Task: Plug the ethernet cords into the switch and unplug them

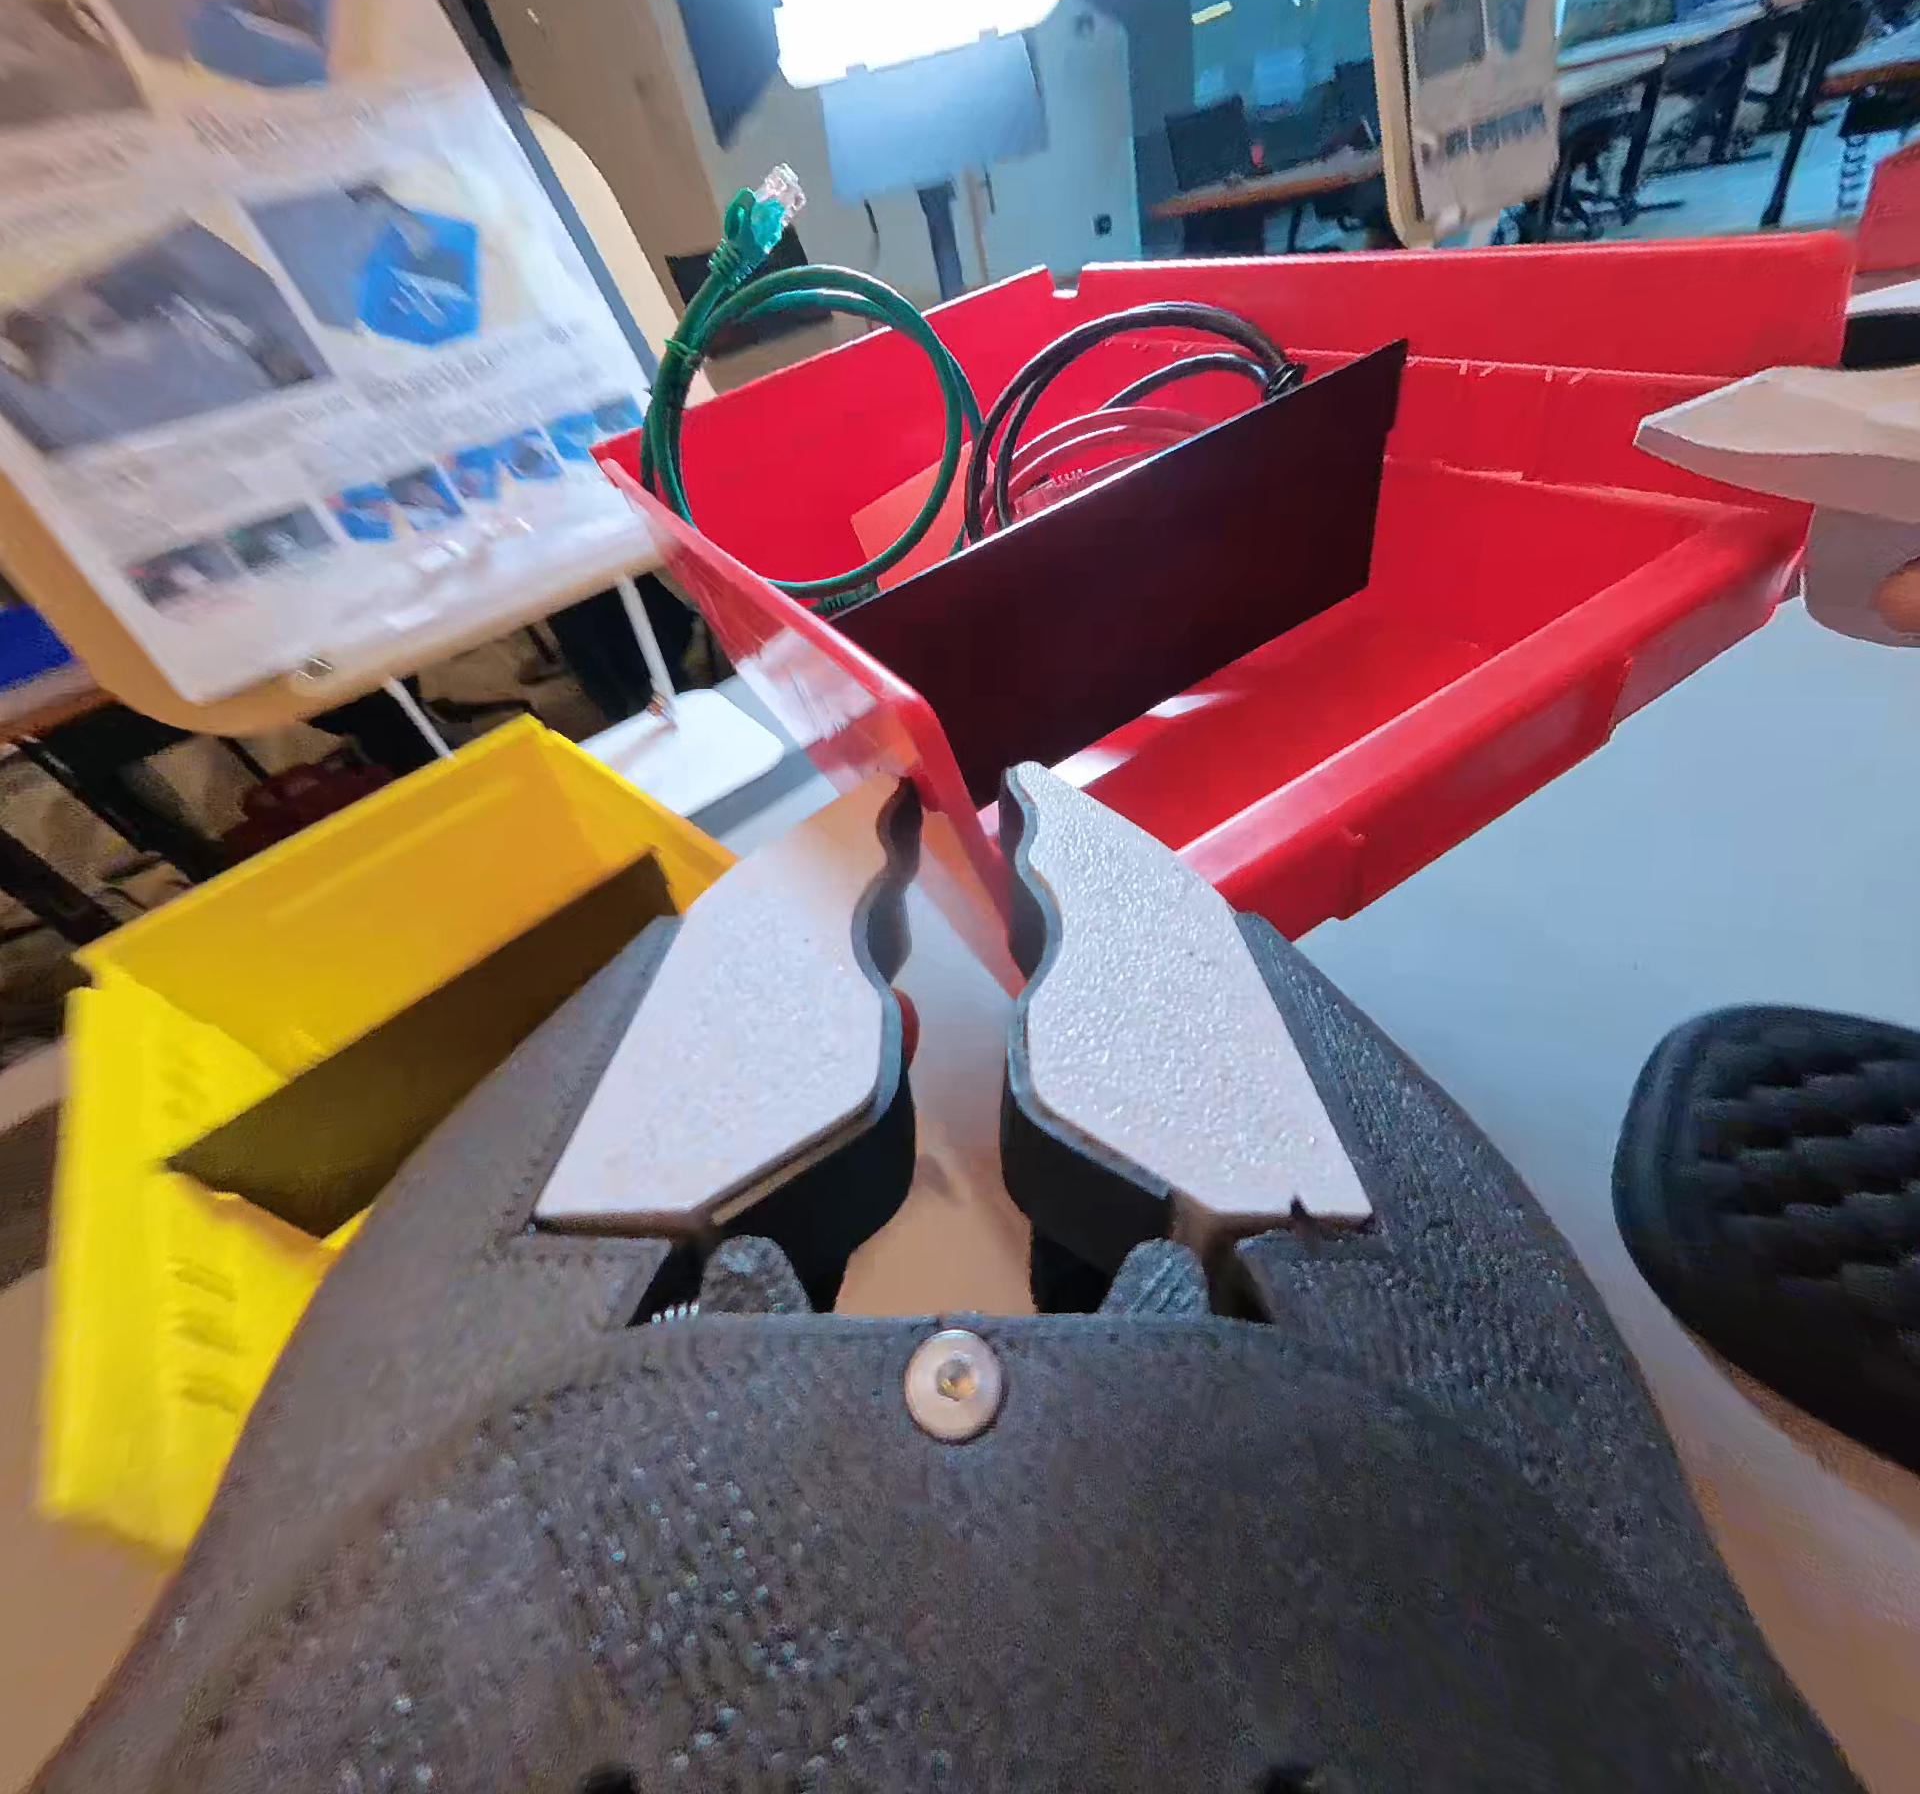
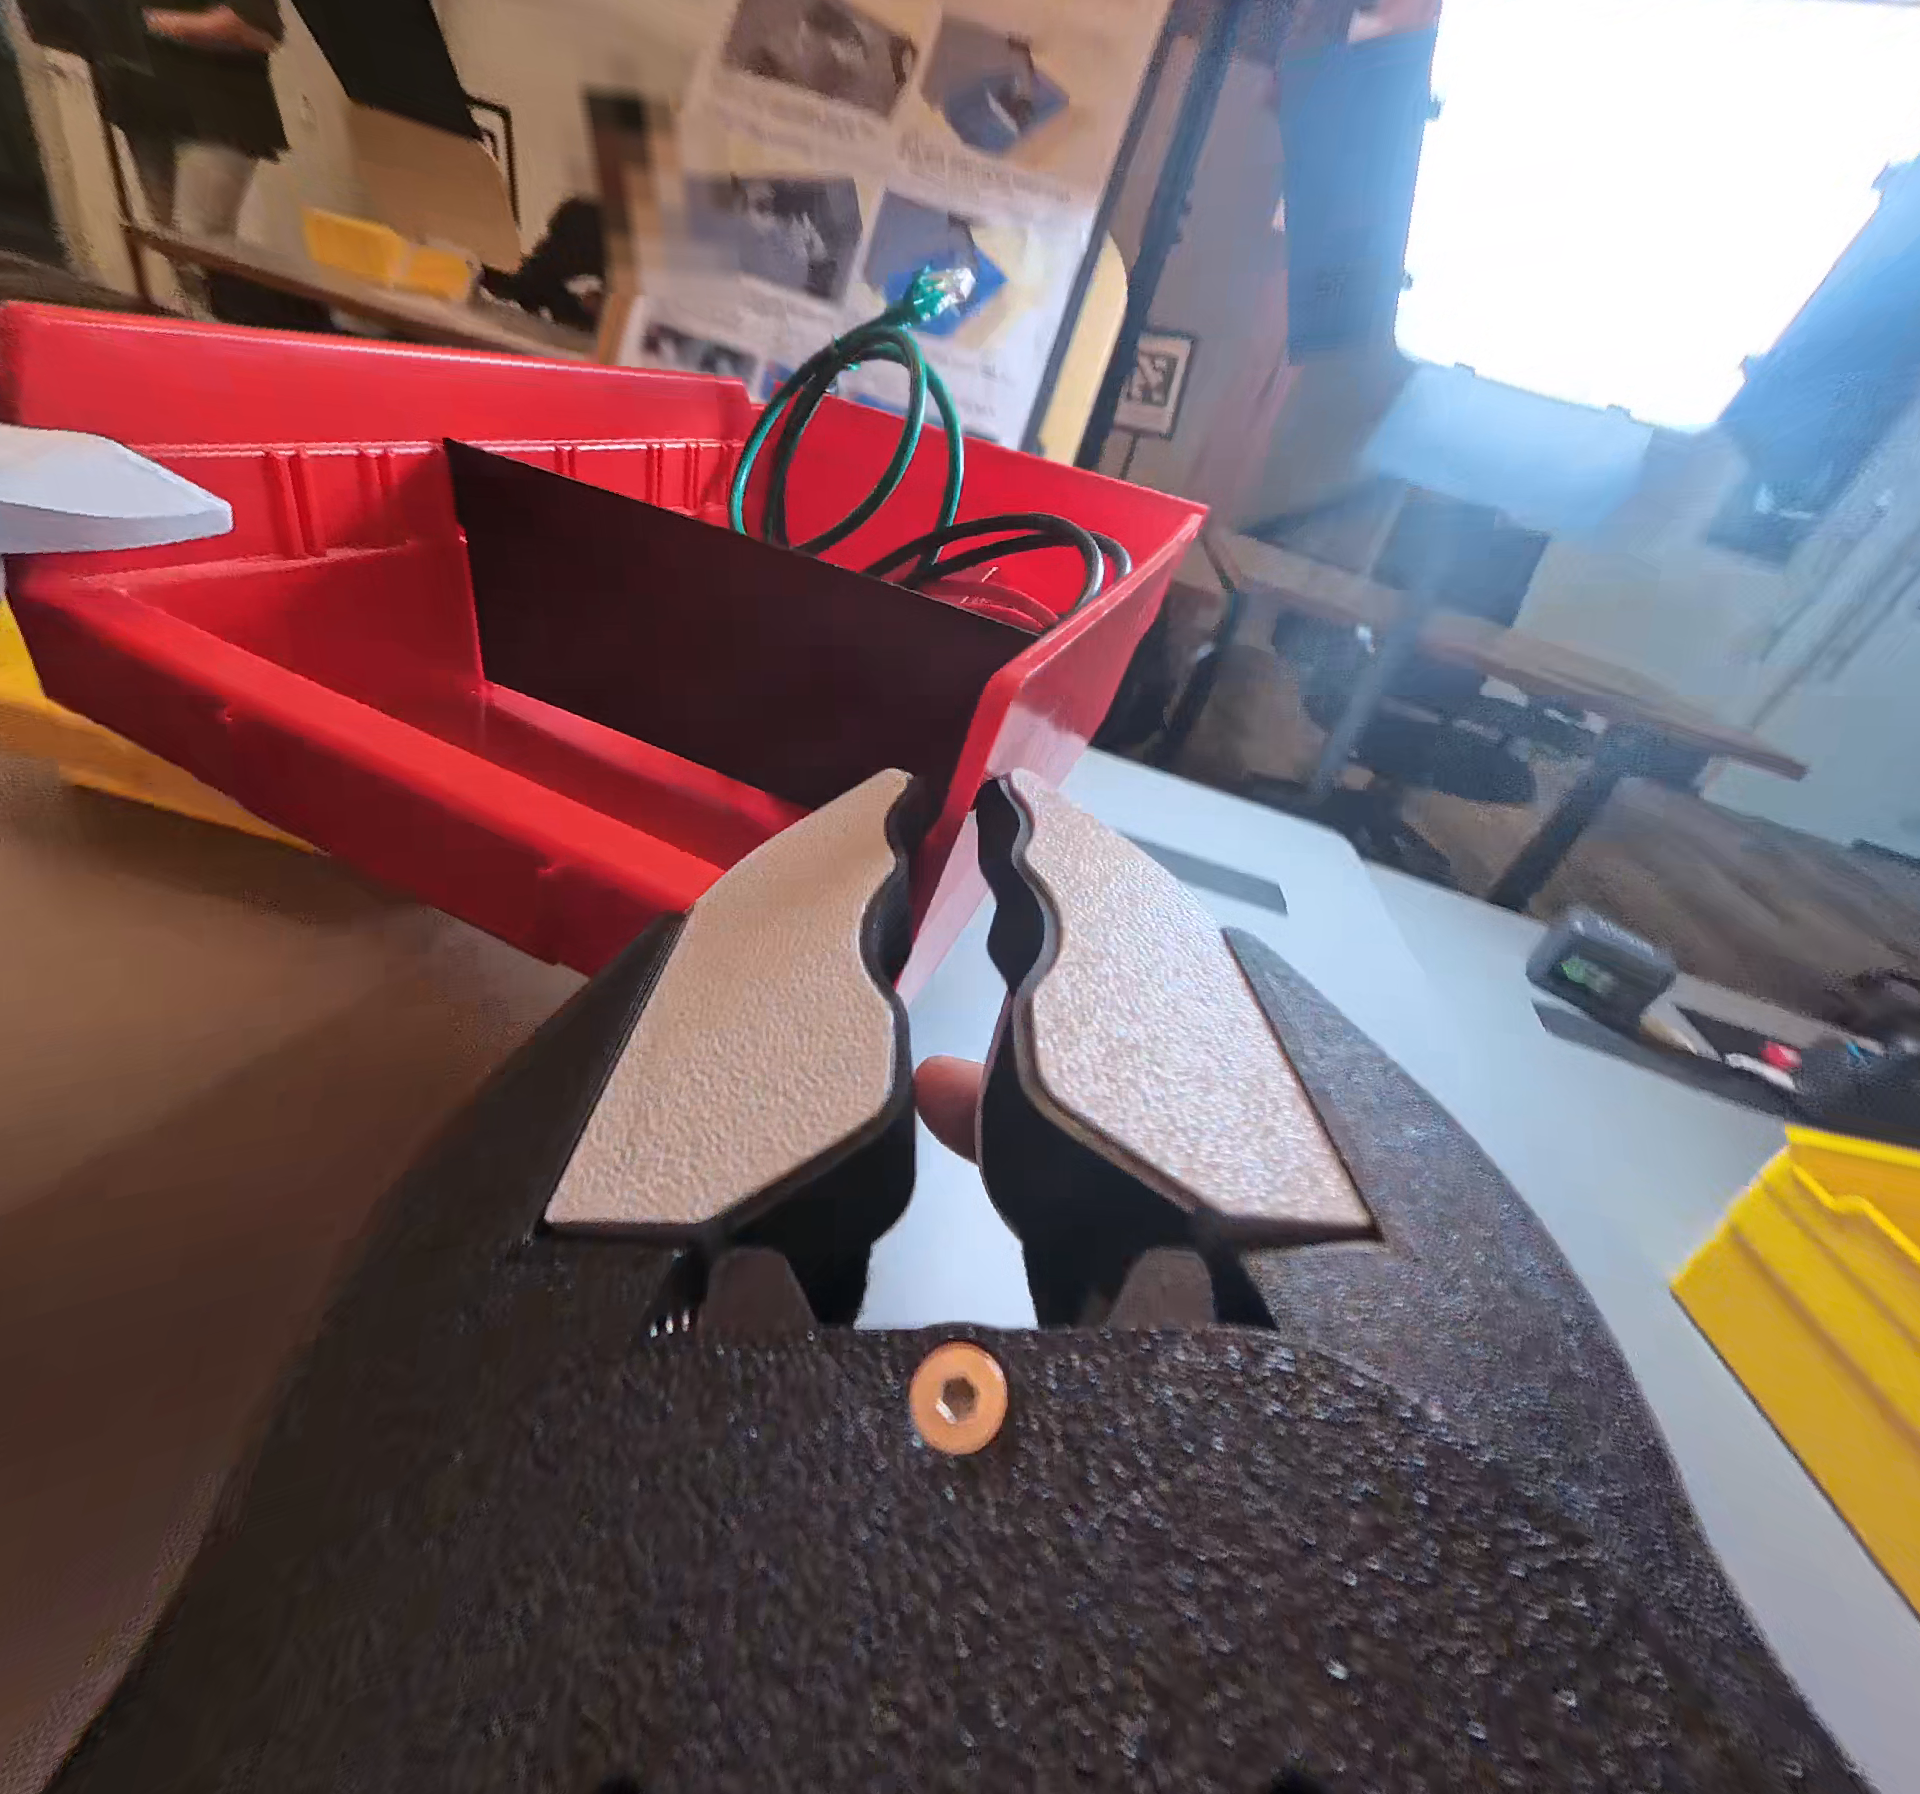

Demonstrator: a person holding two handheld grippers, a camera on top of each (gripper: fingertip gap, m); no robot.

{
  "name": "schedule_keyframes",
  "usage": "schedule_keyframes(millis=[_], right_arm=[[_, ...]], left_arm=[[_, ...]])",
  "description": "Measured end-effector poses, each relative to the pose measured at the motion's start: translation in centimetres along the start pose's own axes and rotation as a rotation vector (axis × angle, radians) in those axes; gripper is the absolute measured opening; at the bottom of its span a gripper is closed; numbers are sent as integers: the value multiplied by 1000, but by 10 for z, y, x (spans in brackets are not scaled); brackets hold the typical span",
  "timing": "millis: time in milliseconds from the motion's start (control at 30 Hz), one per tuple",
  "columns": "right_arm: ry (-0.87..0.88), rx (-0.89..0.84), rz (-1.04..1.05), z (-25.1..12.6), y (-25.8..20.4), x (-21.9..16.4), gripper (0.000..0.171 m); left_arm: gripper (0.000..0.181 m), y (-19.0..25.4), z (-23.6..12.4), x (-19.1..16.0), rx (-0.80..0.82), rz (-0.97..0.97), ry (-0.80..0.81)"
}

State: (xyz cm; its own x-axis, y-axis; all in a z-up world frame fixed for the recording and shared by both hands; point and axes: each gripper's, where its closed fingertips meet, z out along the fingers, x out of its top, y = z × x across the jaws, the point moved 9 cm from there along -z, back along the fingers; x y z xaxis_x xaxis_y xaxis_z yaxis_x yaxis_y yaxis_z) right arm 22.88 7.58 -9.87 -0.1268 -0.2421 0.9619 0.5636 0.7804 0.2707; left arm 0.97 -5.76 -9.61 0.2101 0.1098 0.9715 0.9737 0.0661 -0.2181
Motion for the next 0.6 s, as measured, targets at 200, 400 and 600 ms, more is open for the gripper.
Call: schedule_keyframes(millis=[200,400,600], right_arm=[[169,207,-28,31,-44,102,12],[266,487,-46,100,-153,170,13],[218,698,33,158,-279,152,13]], left_arm=[[15,-64,-84,68,185,61,42],[14,-150,-191,73,459,101,19],[14,-218,-261,-7,602,5,-54]])
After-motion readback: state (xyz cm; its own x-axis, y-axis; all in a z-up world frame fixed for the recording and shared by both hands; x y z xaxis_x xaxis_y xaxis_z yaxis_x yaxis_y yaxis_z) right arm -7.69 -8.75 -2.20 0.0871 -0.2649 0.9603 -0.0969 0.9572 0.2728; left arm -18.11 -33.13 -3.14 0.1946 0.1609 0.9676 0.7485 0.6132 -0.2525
